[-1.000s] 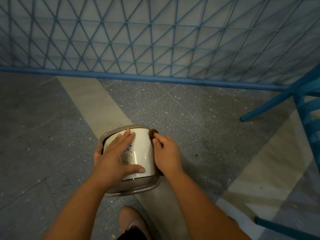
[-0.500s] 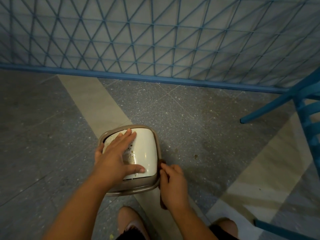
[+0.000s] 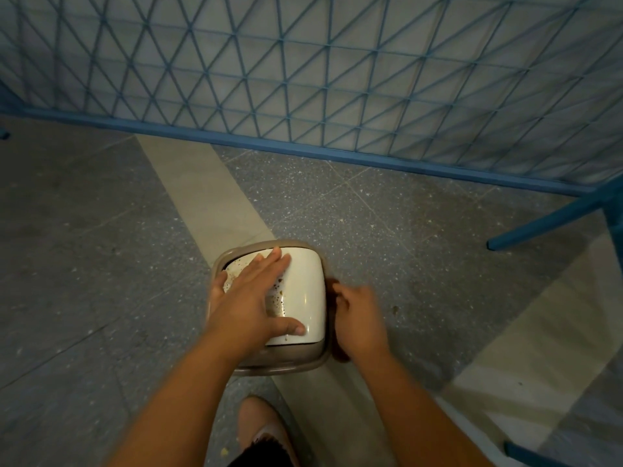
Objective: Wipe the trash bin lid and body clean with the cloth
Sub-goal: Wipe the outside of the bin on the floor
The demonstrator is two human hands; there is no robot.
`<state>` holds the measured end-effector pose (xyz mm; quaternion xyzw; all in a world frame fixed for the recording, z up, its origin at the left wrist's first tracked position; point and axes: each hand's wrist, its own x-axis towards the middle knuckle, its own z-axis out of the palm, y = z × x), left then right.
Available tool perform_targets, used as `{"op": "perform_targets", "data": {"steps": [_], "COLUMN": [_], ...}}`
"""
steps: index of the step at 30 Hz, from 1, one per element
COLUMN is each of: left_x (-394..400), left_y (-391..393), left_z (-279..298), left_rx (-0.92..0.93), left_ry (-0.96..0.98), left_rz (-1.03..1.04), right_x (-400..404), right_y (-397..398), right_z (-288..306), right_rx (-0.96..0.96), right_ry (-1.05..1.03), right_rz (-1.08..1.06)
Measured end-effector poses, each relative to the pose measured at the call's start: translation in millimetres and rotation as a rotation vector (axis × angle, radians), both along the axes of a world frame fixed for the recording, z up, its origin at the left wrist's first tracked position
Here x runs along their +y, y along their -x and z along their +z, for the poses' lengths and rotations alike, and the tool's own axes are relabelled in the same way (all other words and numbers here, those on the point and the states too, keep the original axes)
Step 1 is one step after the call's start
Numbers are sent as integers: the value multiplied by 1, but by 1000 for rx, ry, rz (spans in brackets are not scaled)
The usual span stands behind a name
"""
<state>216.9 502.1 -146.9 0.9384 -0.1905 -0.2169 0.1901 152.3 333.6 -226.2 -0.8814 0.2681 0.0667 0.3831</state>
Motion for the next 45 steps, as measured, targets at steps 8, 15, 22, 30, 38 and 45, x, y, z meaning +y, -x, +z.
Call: {"op": "perform_targets", "data": {"steps": [8, 15, 22, 30, 38, 45], "left_x": [-2, -2, -2, -3, -2, 0], "left_y": [4, 12, 14, 21, 19, 18], "left_z": [3, 7, 8, 10, 6, 1], "left_rx": [-43, -116, -94, -66, -37, -45], "left_ry": [-22, -41, -54, -34, -29, 18], "left_rz": [-16, 90, 106, 50, 76, 82], "right_x": [8, 30, 28, 23, 10, 15], "right_y": [60, 43, -35, 31, -48, 21], "right_z": [22, 52, 65, 65, 61, 60], "right_rx": [-50, -301, -248, -415, -326, -400], "right_ry": [-29, -56, 110, 222, 327, 289], "right_rz": [32, 23, 119, 447, 423, 571]}}
